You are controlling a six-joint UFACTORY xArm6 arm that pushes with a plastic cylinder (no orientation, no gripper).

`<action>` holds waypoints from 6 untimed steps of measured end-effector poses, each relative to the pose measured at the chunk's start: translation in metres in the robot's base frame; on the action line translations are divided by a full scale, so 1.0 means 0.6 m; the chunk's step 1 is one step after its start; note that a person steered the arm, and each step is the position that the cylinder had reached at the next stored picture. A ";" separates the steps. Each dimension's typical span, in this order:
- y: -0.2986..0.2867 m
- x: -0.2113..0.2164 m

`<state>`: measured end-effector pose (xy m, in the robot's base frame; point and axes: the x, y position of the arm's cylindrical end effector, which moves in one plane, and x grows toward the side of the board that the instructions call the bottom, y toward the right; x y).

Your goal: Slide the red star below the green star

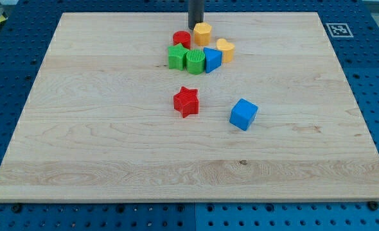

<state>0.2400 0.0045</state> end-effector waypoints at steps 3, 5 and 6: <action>-0.286 0.011; -0.286 0.207; -0.227 0.280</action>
<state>0.4080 -0.1317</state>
